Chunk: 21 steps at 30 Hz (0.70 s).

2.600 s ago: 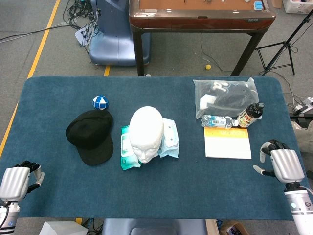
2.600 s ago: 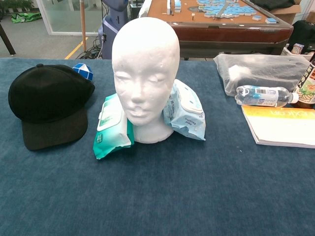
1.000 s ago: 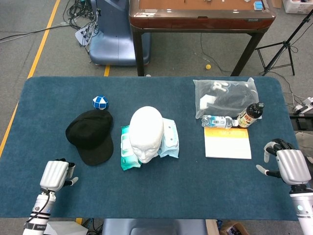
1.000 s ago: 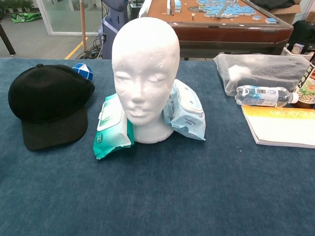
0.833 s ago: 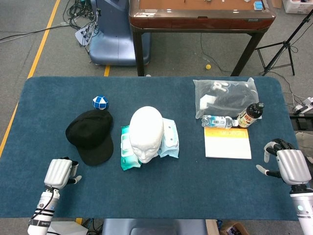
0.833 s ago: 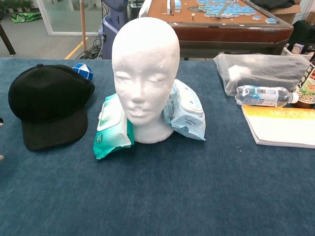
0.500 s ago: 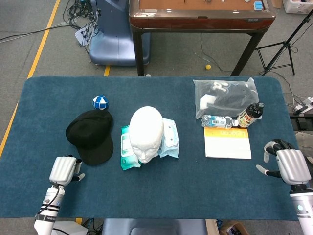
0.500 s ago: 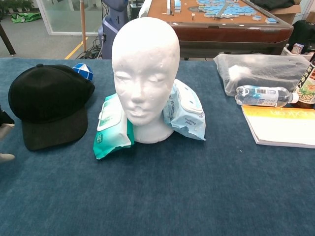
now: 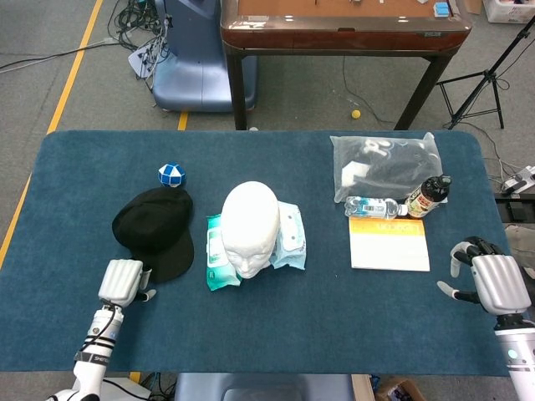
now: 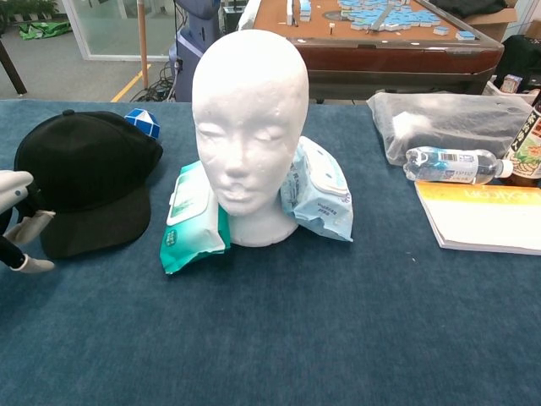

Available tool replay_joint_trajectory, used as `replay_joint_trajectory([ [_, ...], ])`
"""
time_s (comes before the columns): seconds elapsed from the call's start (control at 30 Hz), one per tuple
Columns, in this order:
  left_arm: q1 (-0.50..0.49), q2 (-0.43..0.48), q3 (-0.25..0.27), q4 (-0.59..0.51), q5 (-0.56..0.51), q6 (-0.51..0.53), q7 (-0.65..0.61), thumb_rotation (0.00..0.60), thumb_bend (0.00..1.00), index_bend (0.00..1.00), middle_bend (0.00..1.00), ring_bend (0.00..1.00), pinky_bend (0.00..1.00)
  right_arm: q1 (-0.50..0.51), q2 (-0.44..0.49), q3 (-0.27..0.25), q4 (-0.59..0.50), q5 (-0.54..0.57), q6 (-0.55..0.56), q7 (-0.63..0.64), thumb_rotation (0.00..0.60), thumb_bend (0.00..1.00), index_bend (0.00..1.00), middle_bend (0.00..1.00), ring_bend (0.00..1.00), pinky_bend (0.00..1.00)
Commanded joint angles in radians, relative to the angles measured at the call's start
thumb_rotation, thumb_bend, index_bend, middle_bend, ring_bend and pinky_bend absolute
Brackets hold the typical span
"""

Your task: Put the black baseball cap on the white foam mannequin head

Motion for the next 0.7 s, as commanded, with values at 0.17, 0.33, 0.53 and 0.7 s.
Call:
replay_joint_trajectory([
  [0.17,-0.028,-0.022,-0.008,0.029,-0.01,-0.018,0.0,0.6,0.08,0.85,0.88,0.56,0.6,0.0,0.002,0.0,0.0,0.0,0.0,0.003,0.6,0.0,0.67,0.44,0.24,0.32],
  [0.33,-0.038,-0.024,-0.009,0.04,-0.022,-0.024,-0.002,0.6,0.08,0.85,0.88,0.56,0.6,0.0,0.002,0.001,0.0,0.001,0.001,0.004,0.6,0.0,0.67,0.44,0.24,0.32],
  [0.53,-0.049,-0.025,-0.004,0.046,-0.025,-0.034,-0.013,0.6,0.08,0.85,0.88,0.56,0.6,0.0,0.001,0.001,0.001,0.0,0.002,0.005,0.6,0.0,0.67,0.44,0.24,0.32],
  [0.7,-0.058,-0.028,-0.004,0.047,-0.028,-0.037,-0.014,0.6,0.08,0.85,0.88,0.56,0.6,0.0,0.0,0.001,0.001,-0.002,0.002,0.005,0.6,0.0,0.66,0.44,0.24,0.32],
])
